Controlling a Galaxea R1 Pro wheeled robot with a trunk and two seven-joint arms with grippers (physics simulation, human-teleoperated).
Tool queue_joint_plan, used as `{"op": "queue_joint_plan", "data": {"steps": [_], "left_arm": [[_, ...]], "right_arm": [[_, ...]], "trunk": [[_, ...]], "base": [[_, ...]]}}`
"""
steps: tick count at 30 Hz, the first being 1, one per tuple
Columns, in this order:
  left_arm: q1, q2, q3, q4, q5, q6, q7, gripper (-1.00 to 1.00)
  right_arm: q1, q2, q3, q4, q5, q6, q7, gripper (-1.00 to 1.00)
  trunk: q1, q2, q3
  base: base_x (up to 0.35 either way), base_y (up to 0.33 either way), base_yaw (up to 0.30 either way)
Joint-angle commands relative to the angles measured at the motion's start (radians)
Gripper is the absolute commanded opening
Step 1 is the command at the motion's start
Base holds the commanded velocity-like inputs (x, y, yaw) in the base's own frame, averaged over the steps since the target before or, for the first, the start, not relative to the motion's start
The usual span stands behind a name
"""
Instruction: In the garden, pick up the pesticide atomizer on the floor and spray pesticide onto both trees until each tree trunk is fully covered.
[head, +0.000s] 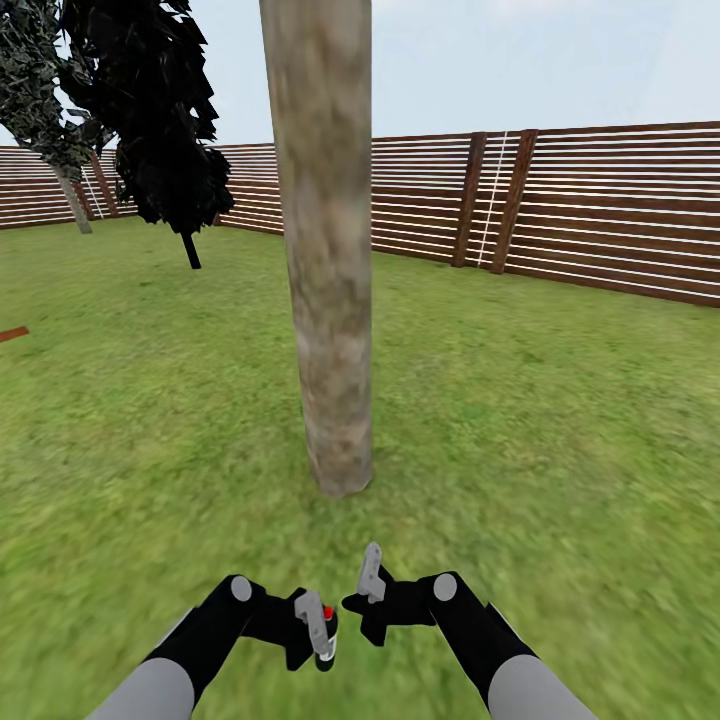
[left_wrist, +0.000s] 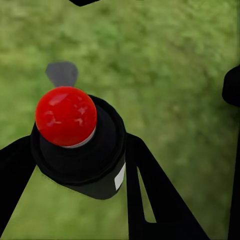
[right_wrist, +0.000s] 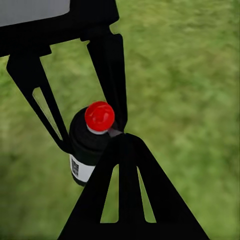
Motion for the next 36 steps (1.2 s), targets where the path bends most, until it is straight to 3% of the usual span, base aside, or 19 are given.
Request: {"op": "queue_joint_plan", "data": {"steps": [1, 12, 28, 33, 36], "left_arm": [[0.000, -0.001, 0.001, -0.001, -0.007, -0.006, -0.002, -1.00], [-0.001, -0.018, 0.002, -0.007, -0.003, -0.007, -0.002, -1.00], [-0.001, -0.018, 0.004, -0.007, 0.002, -0.007, -0.002, -1.00], [0.002, 0.005, 0.001, -0.003, -0.011, -0.007, -0.002, -1.00], [0.003, 0.047, -0.002, 0.003, -0.017, -0.007, -0.002, -1.00]], "right_arm": [[0.000, 0.000, -0.001, -0.001, 0.010, -0.007, 0.001, -1.00], [0.000, 0.000, 0.000, -0.003, 0.010, -0.007, 0.001, -1.00], [0.000, 0.000, -0.001, -0.003, 0.010, -0.007, 0.001, -1.00], [0.000, 0.000, -0.001, -0.003, 0.010, -0.007, 0.001, -1.00], [0.000, 0.000, -0.001, -0.002, 0.010, -0.007, 0.001, -1.00]], "trunk": [[0.000, 0.000, -0.001], [0.000, 0.000, -0.001], [0.000, 0.000, -0.001], [0.000, 0.000, -0.001], [0.000, 0.000, -0.001]], "base": [[0.000, 0.000, 0.000], [0.000, 0.000, 0.000], [0.000, 0.000, 0.000], [0.000, 0.000, 0.000], [0.000, 0.000, 0.000]]}}
